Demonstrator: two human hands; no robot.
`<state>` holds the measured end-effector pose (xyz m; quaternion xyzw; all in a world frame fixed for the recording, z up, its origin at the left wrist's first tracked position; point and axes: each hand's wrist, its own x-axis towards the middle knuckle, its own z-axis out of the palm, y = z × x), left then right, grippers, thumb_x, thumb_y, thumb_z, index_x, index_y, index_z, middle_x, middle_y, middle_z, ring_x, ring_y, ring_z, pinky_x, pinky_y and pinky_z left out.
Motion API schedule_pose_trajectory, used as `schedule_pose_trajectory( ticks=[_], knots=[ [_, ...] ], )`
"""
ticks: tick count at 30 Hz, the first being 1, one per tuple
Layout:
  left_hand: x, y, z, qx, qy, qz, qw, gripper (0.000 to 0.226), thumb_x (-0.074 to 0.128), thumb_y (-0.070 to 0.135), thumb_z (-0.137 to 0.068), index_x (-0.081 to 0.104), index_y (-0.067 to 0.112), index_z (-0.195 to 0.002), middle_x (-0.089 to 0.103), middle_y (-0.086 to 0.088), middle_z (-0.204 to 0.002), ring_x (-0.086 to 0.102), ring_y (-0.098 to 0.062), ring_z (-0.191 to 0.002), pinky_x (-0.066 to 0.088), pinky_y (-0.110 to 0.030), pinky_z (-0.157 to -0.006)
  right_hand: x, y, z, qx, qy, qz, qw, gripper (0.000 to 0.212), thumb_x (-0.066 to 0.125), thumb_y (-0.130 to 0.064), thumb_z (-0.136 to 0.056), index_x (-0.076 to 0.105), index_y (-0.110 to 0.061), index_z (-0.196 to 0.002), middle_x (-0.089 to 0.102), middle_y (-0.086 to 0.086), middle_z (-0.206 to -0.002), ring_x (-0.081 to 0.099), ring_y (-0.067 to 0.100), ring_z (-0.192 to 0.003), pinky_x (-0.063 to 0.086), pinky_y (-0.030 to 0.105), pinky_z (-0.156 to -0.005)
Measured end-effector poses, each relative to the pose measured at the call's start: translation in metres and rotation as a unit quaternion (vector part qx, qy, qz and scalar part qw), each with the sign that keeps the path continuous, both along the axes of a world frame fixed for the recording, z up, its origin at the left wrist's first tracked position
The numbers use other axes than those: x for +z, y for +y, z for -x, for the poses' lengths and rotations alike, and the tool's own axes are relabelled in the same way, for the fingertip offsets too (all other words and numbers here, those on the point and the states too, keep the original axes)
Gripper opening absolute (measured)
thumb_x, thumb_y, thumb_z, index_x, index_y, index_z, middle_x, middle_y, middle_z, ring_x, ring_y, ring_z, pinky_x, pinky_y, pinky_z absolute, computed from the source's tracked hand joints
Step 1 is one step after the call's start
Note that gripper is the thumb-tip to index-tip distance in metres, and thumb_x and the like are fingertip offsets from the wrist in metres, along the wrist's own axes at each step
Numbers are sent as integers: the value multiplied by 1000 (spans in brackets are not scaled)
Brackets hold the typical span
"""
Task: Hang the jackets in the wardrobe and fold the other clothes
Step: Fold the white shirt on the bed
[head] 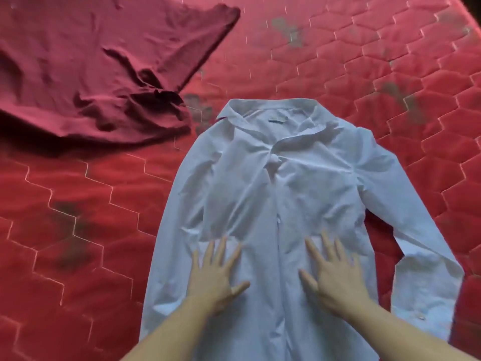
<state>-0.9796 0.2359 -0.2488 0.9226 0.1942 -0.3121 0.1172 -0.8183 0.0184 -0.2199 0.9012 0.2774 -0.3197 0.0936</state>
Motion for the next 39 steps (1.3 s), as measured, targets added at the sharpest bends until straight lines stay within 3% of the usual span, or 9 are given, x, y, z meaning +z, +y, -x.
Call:
schedule_pose_trajectory(
  ticks=[2, 5, 11, 16, 19, 22, 28, 33, 39],
  knots=[
    [-10, -5, 8, -8, -36, -4, 999, 91, 36, 79, -81, -4, 40, -152, -23, -5, -158, -18, -33, -146, -4, -56, -115, -17, -10, 7, -20, 10, -3, 1000, 80, 25, -73, -88, -15, -41, -150, -26, -2, -159, -13, 25, -149, 12, 55, -117],
    [-18, 0, 17, -36, -143, -27, 989, 90, 45, 79, -73, 41, 27, -146, 29, -15, -156, 32, -40, -140, 31, -64, -104, -32, -32, 5, 25, -29, -26, 999, 85, 15, -80, -79, -23, -41, -145, -26, 0, -159, -13, 26, -149, 9, 53, -117],
    [-22, 24, 54, -22, -72, -83, 994, 98, -8, 89, -64, -2, 39, -148, -4, -2, -162, 4, -29, -150, 2, -56, -116, -33, -94, -37, 68, -93, -33, 993, 94, 5, -77, -74, 10, -30, -155, 2, 6, -164, 7, 29, -149, 15, 51, -115],
    [7, -80, 79, -53, -168, -33, 984, 79, 35, 73, -76, 53, 27, -138, 51, -11, -142, 48, -33, -132, 33, -55, -107, -10, -96, 47, 176, -55, -173, 967, 90, 37, -73, -76, 48, -14, -142, 39, 19, -150, 41, 40, -135, 29, 62, -106],
    [9, -136, 100, -75, -170, 12, 983, 79, 47, 76, -67, 54, 33, -133, 56, -2, -127, 54, -28, -116, 39, -42, -96, -11, -113, 102, 259, -45, -205, 943, 86, 60, -69, -69, 56, -14, -135, 53, 16, -137, 55, 38, -119, 41, 58, -100],
    [7, -145, 116, -20, -126, 31, 991, 80, 61, 59, -65, 46, 32, -138, 50, -2, -128, 50, -27, -113, 40, -41, -92, -17, -136, 109, 162, -63, -195, 965, 80, 83, -33, -55, 60, -17, -130, 58, 15, -122, 60, 36, -101, 47, 50, -86],
    [1, -129, 137, 103, -114, 60, 986, 61, 61, 4, -69, 51, 26, -125, 62, -2, -109, 60, -29, -97, 47, -37, -73, -18, -185, 100, -21, 7, -176, 984, 51, 64, 1, -66, 54, -20, -111, 51, 6, -102, 59, 40, -72, 46, 43, -57],
    [6, -122, 163, 32, -83, 6, 996, 25, 61, 3, -67, 63, 17, -87, 66, -6, -85, 62, -35, -78, 37, -35, -61, -6, -236, 100, 8, -1, -151, 989, 42, 59, 9, -65, 56, -18, -96, 40, -1, -86, 42, 24, -53, 36, 34, -45],
    [22, -133, 145, -3, 16, -83, 996, 24, 55, 24, -76, 53, 27, -100, 58, 4, -104, 55, -24, -105, 32, -36, -80, 9, -245, 94, 72, -69, -87, 991, 33, 70, -2, -59, 63, -13, -89, 45, 3, -77, 48, 27, -58, 30, 29, -50]
  ],
)
